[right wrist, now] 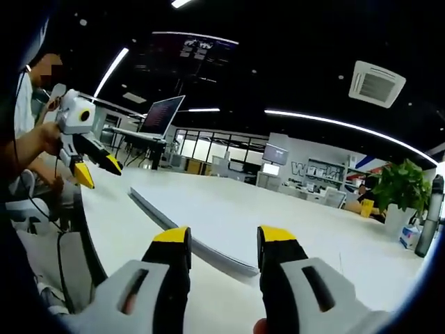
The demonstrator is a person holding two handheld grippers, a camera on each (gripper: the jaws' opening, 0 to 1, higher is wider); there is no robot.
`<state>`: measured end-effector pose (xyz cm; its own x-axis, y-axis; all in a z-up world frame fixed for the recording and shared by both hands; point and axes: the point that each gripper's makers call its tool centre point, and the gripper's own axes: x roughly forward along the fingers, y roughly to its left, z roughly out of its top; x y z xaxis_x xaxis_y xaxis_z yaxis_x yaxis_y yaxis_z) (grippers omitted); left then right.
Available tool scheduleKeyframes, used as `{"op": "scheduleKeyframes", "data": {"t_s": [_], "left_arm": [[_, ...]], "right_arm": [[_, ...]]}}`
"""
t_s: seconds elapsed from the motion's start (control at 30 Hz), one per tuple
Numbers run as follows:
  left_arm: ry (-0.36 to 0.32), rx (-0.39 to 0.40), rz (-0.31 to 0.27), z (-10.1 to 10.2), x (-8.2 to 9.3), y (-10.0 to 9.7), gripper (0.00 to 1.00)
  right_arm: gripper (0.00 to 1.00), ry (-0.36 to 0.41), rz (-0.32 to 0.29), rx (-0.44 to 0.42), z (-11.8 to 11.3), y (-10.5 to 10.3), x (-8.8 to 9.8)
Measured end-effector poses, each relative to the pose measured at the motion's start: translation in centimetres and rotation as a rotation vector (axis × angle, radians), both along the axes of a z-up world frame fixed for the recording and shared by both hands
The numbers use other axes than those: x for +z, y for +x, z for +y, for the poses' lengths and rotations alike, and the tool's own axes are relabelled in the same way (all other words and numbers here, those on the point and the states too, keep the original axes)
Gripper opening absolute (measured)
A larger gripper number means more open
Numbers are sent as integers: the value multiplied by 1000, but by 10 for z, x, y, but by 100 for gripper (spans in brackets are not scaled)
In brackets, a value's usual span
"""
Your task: Grasp the top corner of one sheet in the document stack and pull a single sheet out from the document stack, separating that one sheet from the rest and lifting it clear until the single sheet is fully removed from the stack
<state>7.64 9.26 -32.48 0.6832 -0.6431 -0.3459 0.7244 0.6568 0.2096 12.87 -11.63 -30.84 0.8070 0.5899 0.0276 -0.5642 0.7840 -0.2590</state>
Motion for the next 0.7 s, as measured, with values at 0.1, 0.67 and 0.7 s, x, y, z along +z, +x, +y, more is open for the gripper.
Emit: {"op": "scheduleKeyframes", "data": {"t_s": [0.1, 0.67, 0.7], "left_arm": [[50, -8, -20, 2, 4, 10, 47], [218, -124, -70, -21, 1, 59, 39], [224, -131, -70, -23, 0, 61, 39]], "right_arm": [[38, 7, -5, 2, 1, 0, 1], [37, 36, -39, 11, 3, 4, 7], [37, 40, -38, 11, 2, 4, 8]]}}
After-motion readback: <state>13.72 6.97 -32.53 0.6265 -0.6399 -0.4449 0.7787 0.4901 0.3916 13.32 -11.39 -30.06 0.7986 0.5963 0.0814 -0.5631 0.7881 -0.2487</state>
